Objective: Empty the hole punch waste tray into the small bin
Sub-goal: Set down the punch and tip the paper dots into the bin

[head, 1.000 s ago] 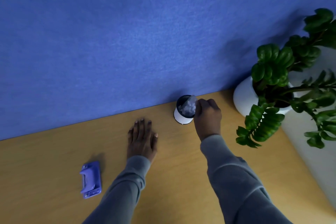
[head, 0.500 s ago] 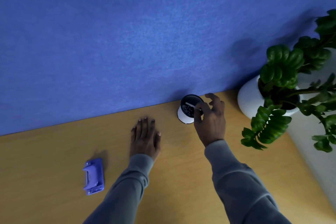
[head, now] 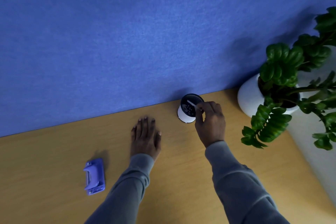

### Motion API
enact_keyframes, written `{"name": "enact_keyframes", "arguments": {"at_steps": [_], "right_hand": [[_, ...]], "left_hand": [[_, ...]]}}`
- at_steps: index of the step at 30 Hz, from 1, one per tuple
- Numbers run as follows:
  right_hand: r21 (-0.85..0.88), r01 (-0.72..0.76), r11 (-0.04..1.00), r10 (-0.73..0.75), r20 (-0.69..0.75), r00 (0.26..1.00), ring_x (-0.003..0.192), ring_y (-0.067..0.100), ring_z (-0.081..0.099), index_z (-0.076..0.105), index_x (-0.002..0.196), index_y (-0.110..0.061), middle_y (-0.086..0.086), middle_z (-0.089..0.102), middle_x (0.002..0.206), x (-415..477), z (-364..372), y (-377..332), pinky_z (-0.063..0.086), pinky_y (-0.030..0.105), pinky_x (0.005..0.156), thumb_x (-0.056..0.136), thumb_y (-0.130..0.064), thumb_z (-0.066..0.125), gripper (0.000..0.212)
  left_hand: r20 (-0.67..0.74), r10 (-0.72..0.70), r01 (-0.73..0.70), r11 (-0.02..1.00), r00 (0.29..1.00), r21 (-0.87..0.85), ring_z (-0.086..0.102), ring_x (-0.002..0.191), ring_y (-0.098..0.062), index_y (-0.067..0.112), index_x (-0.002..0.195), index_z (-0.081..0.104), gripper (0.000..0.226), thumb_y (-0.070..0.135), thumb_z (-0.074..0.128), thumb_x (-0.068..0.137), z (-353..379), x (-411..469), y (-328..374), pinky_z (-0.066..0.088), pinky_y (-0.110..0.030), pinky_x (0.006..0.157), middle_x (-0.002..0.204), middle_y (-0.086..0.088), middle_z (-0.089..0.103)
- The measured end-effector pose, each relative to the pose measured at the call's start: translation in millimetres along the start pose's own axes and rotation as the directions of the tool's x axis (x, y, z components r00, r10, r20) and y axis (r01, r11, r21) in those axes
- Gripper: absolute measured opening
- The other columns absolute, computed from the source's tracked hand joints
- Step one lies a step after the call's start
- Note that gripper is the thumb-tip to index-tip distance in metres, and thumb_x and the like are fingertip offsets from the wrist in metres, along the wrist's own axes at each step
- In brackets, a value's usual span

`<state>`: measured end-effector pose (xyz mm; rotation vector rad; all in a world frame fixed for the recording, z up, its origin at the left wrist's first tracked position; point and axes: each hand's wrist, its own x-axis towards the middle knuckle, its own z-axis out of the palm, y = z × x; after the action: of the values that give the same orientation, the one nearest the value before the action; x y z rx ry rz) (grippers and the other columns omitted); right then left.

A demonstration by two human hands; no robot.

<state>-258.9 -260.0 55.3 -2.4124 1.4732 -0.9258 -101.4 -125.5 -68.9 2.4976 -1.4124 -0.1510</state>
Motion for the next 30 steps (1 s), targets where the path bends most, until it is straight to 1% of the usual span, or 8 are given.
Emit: {"name": "enact_keyframes", "arguments": {"at_steps": [4, 8, 11, 14, 21, 26, 28, 30], "right_hand": [[-0.001, 0.014, 1.0, -0.014, -0.011, 1.0, 0.102, 0.035, 0.059, 0.073, 0.093, -0.01, 0.013, 0.07, 0.104, -0.4, 1.6, 1.9, 0.052, 0.034, 0.054, 0.086, -0.008, 0.07, 0.008], [-0.009, 0.006, 1.0, -0.006, -0.016, 1.0, 0.096, 0.035, 0.06, 0.074, 0.093, -0.012, 0.011, 0.069, 0.096, -1.8, 2.9, 1.8, 0.053, 0.038, 0.049, 0.086, -0.008, 0.069, 0.009], [0.002, -0.036, 0.999, 0.036, -0.035, 0.999, 0.101, 0.035, 0.059, 0.075, 0.094, -0.014, 0.011, 0.07, 0.104, -0.8, 3.2, 3.1, 0.049, 0.032, 0.052, 0.087, -0.009, 0.071, 0.009], [0.02, -0.025, 0.999, 0.025, -0.016, 1.0, 0.089, 0.033, 0.064, 0.074, 0.094, -0.013, 0.008, 0.072, 0.09, -1.1, 2.9, 2.9, 0.046, 0.03, 0.054, 0.09, -0.013, 0.063, 0.011], [0.052, -0.047, 0.998, 0.048, -0.015, 0.999, 0.096, 0.031, 0.064, 0.074, 0.097, -0.012, 0.008, 0.075, 0.095, -2.2, 3.1, 2.1, 0.052, 0.032, 0.061, 0.089, -0.014, 0.064, 0.013], [0.176, -0.087, 0.98, 0.101, -0.073, 0.992, 0.066, 0.023, 0.068, 0.074, 0.093, -0.009, 0.008, 0.074, 0.086, 0.4, 0.3, 0.6, 0.055, 0.032, 0.054, 0.089, -0.005, 0.067, 0.008], [0.233, -0.141, 0.962, 0.17, -0.106, 0.98, 0.067, 0.019, 0.068, 0.074, 0.092, -0.009, 0.006, 0.075, 0.087, 1.4, -2.1, -1.4, 0.055, 0.025, 0.057, 0.089, -0.005, 0.068, 0.008], [0.303, -0.218, 0.928, 0.265, -0.124, 0.956, 0.067, 0.014, 0.067, 0.074, 0.091, -0.009, 0.003, 0.075, 0.084, 2.3, -6.6, -4.8, 0.048, 0.009, 0.063, 0.09, -0.007, 0.069, 0.005]], "left_hand": [[-0.015, 0.004, -0.004, 1.0, 1.0, -0.002, 0.032, 0.147, -0.031, 0.019, 0.15, 0.04, 0.058, 0.042, 0.04, 0.097, -0.6, -0.4, 0.2, 0.021, -0.048, 0.121, 0.159, -0.012, 0.035], [-0.022, 0.004, -0.004, 1.0, 1.0, 0.0, 0.032, 0.147, -0.031, 0.019, 0.15, 0.04, 0.058, 0.042, 0.04, 0.097, -1.2, -1.4, 0.2, 0.022, -0.048, 0.121, 0.159, -0.012, 0.035], [-0.011, 0.01, -0.01, 1.0, 1.0, 0.005, 0.03, 0.148, -0.031, 0.019, 0.151, 0.038, 0.058, 0.043, 0.039, 0.097, -1.0, -0.7, 0.0, 0.021, -0.048, 0.121, 0.16, -0.011, 0.034], [-0.019, 0.009, -0.009, 1.0, 1.0, 0.0, 0.031, 0.147, -0.031, 0.02, 0.151, 0.038, 0.058, 0.043, 0.04, 0.097, -0.8, -0.9, -0.2, 0.022, -0.048, 0.121, 0.159, -0.012, 0.035], [-0.003, 0.013, -0.013, 1.0, 1.0, 0.009, 0.029, 0.148, -0.03, 0.02, 0.152, 0.037, 0.058, 0.043, 0.039, 0.098, -3.0, -1.3, 0.0, 0.021, -0.048, 0.121, 0.16, -0.011, 0.033], [0.009, 0.014, -0.014, 1.0, 1.0, 0.007, 0.027, 0.149, -0.03, 0.02, 0.152, 0.035, 0.059, 0.043, 0.039, 0.098, -1.8, -0.8, -0.1, 0.02, -0.048, 0.121, 0.161, -0.011, 0.032], [0.006, 0.017, -0.018, 1.0, 1.0, 0.006, 0.028, 0.149, -0.031, 0.019, 0.152, 0.036, 0.059, 0.043, 0.038, 0.098, -1.2, -0.5, -0.2, 0.02, -0.048, 0.121, 0.16, -0.012, 0.033], [0.005, 0.023, -0.023, 1.0, 1.0, 0.012, 0.029, 0.148, -0.032, 0.019, 0.151, 0.037, 0.059, 0.043, 0.039, 0.098, -0.9, -0.4, -0.2, 0.021, -0.048, 0.121, 0.16, -0.012, 0.034]]}}
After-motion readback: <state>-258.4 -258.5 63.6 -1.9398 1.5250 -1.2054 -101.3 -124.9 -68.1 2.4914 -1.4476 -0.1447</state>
